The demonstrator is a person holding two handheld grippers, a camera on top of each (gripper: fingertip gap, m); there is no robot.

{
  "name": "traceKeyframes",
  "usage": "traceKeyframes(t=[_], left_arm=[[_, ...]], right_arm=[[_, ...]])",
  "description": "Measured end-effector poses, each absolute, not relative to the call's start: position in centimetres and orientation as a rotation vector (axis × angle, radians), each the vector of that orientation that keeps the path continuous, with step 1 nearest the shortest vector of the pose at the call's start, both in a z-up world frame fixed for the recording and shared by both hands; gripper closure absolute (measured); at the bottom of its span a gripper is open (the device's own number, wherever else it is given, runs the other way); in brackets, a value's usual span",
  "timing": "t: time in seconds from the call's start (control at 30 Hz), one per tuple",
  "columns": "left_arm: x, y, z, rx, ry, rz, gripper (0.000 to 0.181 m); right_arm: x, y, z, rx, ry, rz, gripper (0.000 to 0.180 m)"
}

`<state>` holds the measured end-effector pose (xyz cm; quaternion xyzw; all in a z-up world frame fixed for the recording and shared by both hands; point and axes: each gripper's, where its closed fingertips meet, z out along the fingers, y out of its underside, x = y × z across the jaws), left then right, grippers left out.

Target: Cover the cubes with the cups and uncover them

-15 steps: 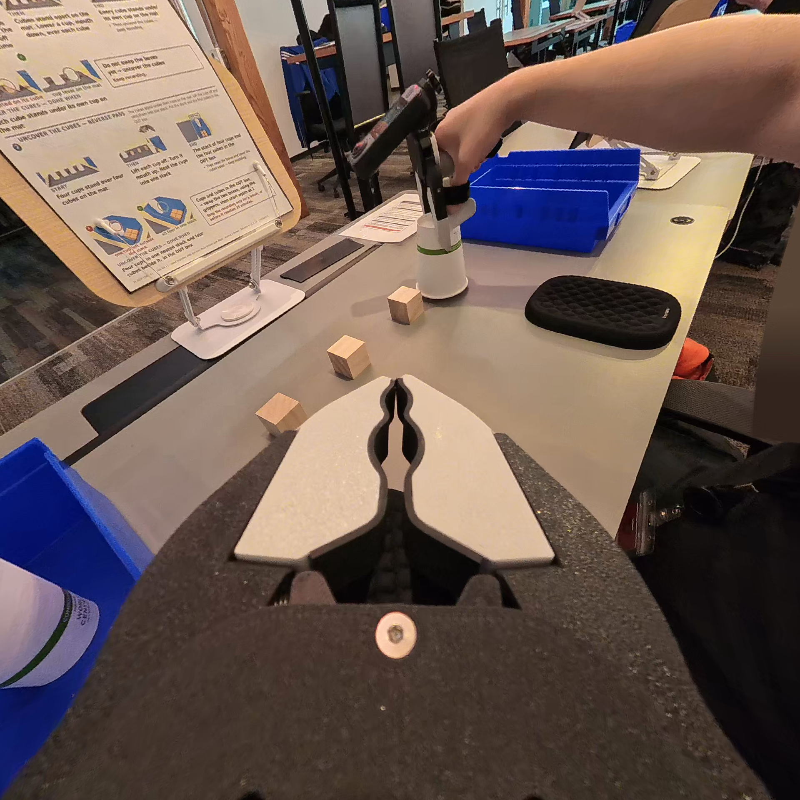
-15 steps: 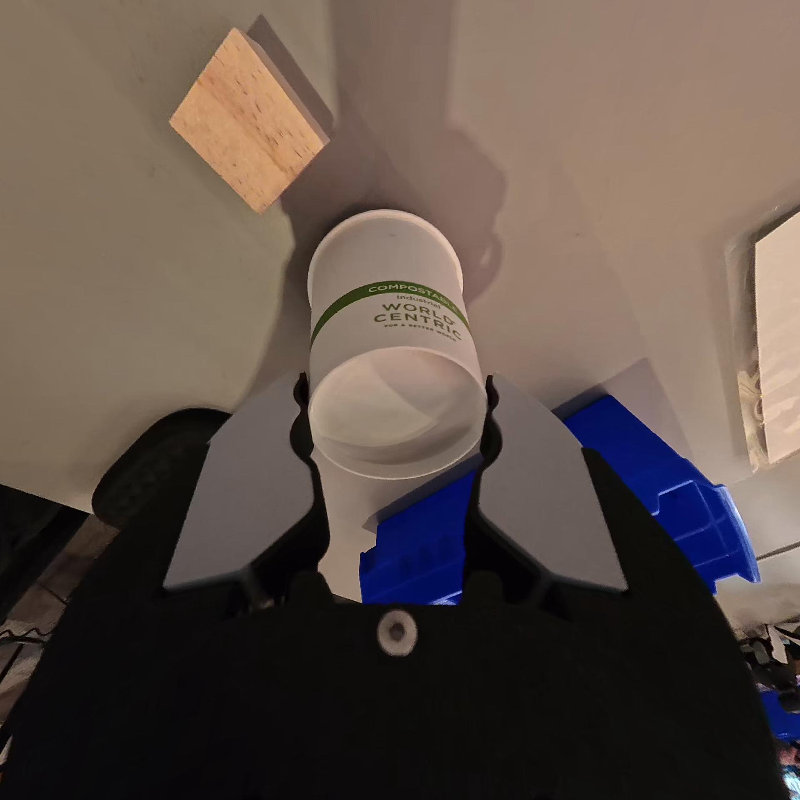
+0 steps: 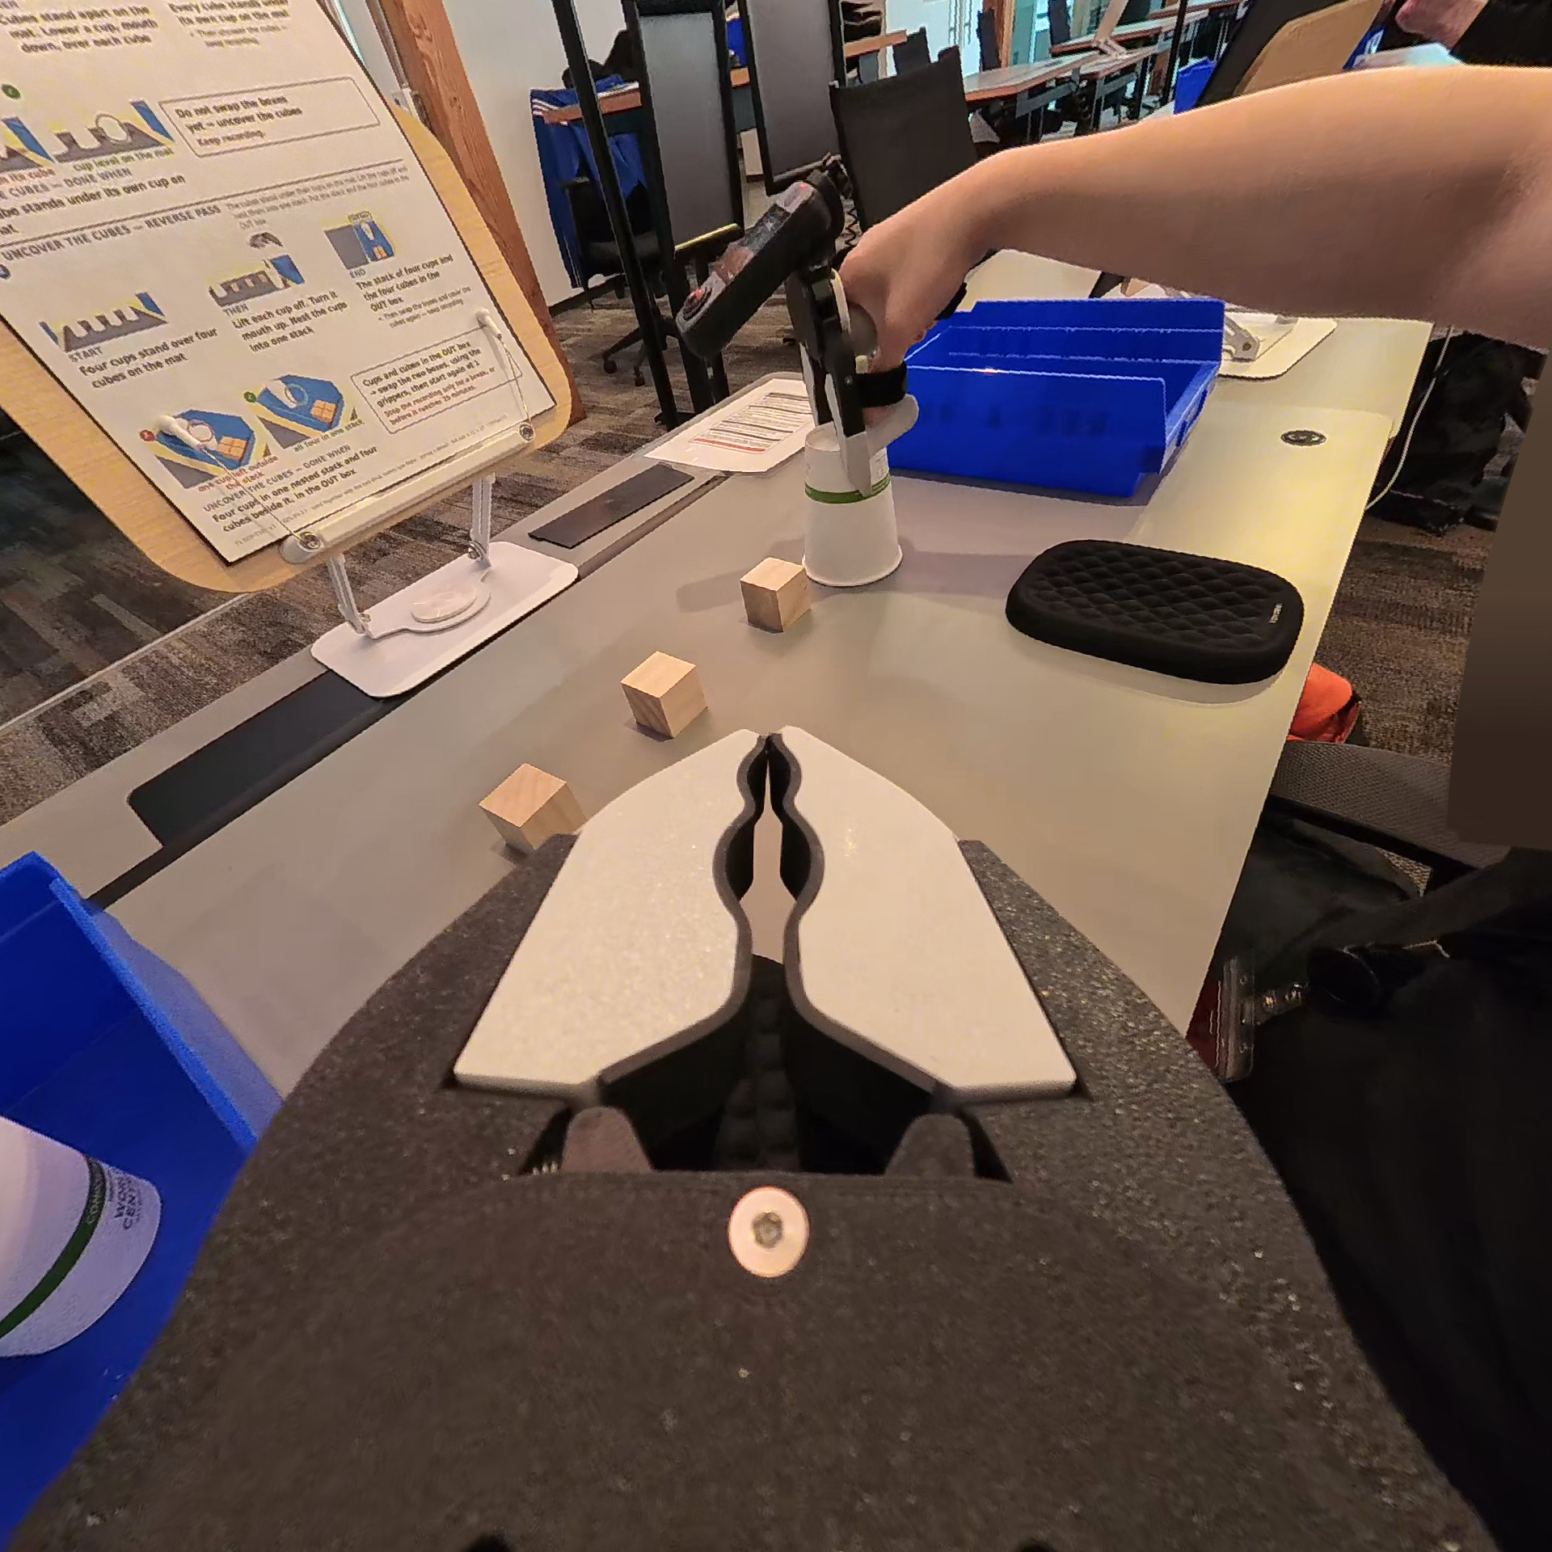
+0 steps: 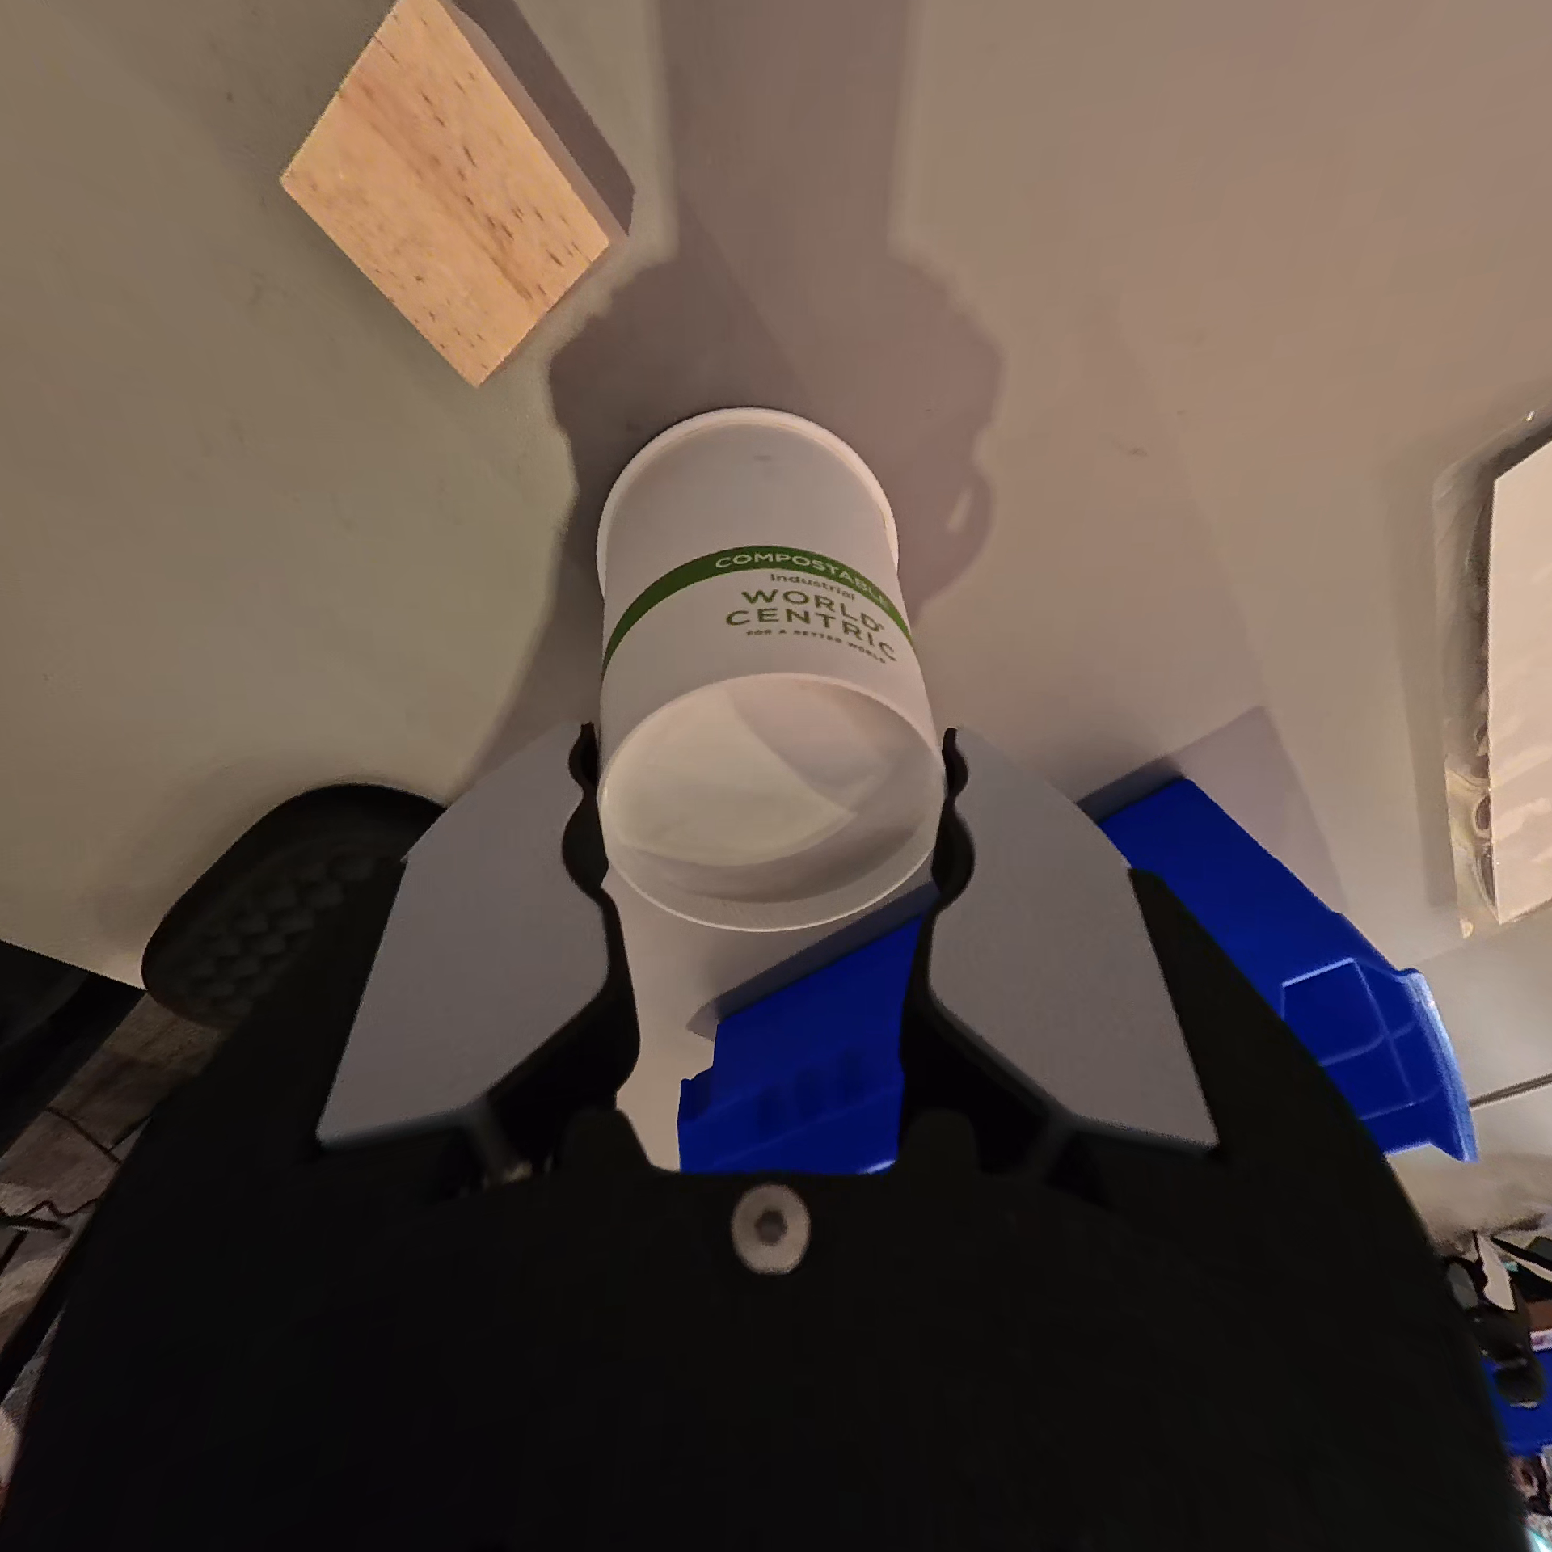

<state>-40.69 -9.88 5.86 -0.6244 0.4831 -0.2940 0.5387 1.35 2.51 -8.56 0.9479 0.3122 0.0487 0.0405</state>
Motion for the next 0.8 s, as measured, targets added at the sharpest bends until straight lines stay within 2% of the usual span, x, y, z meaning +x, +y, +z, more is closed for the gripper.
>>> traceKeyframes(t=[0.17,0.33,0.57,0.7,0.8], left_arm=[[-40.7,-9.9,5.9,-1.487,1.141,-0.709,0.181],[-41.0,-9.8,6.4,-1.482,1.124,-0.720,0.181],[-43.8,-7.2,7.2,-1.535,1.071,-0.602,0.181],[-47.0,-3.5,7.6,-1.628,1.112,-0.421,0.179],[-50.1,0.4,8.1,-1.701,1.202,-0.175,0.175]], right_arm=[[1.2,2.6,-8.5,2.908,1.008,0.149,0.102],[0.4,3.0,-6.7,2.965,1.110,0.161,0.092],[-3.2,4.2,4.1,3.318,1.388,0.080,0.090],[-6.6,2.6,10.9,3.572,1.659,-0.127,0.089],[-9.4,-0.2,14.1,3.681,1.898,-0.472,0.092]])
